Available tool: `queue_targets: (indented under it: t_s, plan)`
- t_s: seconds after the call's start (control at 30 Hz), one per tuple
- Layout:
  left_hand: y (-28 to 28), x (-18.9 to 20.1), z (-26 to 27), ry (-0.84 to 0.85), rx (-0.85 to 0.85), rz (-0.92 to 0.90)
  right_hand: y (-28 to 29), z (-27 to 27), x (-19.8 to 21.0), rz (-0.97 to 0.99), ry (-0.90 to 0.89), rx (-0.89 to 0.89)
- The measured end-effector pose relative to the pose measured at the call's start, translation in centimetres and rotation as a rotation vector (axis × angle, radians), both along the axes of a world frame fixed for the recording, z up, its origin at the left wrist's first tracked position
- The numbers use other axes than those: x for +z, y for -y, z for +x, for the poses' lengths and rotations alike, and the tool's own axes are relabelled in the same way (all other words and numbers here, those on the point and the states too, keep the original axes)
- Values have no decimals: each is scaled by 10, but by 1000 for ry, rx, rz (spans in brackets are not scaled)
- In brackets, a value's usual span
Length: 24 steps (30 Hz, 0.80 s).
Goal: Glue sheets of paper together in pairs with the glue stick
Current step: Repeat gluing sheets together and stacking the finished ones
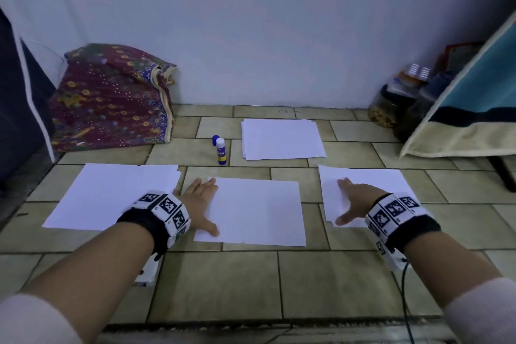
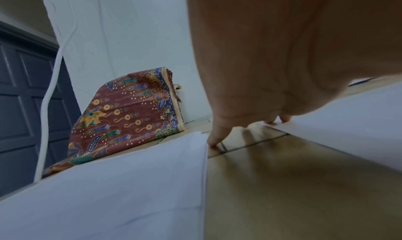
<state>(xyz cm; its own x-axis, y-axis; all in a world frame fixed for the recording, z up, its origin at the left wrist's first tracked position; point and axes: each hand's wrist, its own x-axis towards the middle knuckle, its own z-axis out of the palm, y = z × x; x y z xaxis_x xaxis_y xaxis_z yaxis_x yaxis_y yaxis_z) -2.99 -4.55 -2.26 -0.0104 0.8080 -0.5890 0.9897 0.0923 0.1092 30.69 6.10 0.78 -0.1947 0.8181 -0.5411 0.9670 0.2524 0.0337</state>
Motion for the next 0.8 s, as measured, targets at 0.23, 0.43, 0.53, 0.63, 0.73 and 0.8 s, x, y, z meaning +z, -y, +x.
queue_targets:
  t_s: [0.23,0.43,0.53,0.63,0.73,0.8]
  plan:
    - [2,-3,-5,35,9,44,-10,4,6,119,-78,-41]
    - [2,-5,-7,18,-8,47,-12,2,29,360,-256,-124]
    - [0,-9,-2,18,-15,34,9,-27,46,398,-265,-14]
    - [-3,-14,14,-19,-17,21,33,-69,46,313,-372,67]
    - [-3,-19,22,-46,-2,22,47,-109,22,161,-373,150]
    - [-4,-20,22,-53,2,12,54,-129,7,102,-346,157]
